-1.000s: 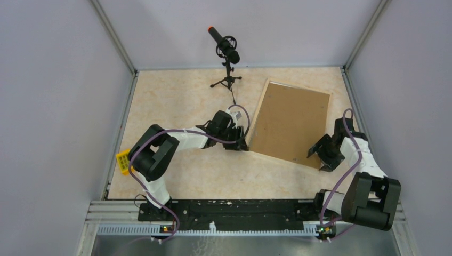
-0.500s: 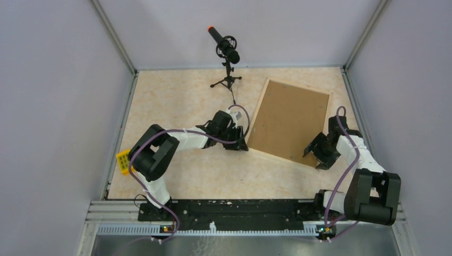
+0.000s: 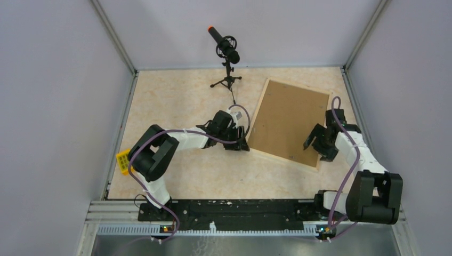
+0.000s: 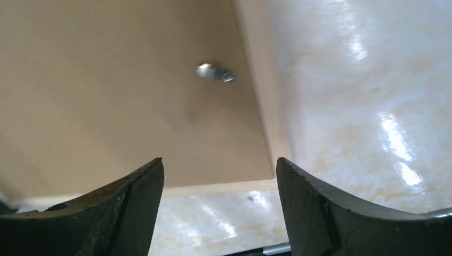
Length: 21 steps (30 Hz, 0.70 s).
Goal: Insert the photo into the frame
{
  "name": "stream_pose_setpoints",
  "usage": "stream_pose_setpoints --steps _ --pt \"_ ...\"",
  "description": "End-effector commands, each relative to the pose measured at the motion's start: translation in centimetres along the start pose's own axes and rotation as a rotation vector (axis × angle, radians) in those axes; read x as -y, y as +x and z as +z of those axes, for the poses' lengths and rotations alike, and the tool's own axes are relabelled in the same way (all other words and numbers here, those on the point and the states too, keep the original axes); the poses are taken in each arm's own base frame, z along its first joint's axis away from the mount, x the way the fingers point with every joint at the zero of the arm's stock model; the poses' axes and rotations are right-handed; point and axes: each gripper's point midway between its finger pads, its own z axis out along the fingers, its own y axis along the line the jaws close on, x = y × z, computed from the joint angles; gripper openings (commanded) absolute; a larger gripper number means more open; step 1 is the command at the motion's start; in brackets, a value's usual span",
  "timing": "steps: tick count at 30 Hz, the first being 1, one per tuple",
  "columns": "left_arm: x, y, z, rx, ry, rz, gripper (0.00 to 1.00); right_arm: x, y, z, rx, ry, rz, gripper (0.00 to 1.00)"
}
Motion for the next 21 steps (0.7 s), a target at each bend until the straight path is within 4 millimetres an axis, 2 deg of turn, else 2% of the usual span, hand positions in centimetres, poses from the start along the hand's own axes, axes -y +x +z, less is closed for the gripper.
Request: stream_pose_setpoints --steps 1,4,7,11,14,21 --pt "-0.3 -0.5 -0.7 0.008 -0.051 0.008 0.57 -6.0 0.8 -3.2 0.02 -0.208 -0.234 0.76" --pt "-1.1 -0.3 -0.1 -0.006 -0.084 0.004 0.57 -8.5 3.6 -3.8 -0.024 -0.177 -0.431 0.74" --pt "-2.0 0.0 0.2 -0.015 -0.113 -0.001 0.56 -9.2 4.3 -3.5 0.026 -0.031 -0.612 0.73" --pt "-2.6 0.2 0.4 -0.017 -0.138 -0.006 0.54 -10.8 5.5 -2.6 0.065 0.05 -0.788 0.69" --pt "-3.2 0.3 0.6 -0.024 -0.161 -0.006 0.53 -12.2 6.5 -1.9 0.077 0.051 -0.853 0.63" --pt "-4.7 0.8 1.1 -0.025 -0.221 -0.022 0.51 -12.5 7.4 0.3 0.108 0.069 -0.877 0.59"
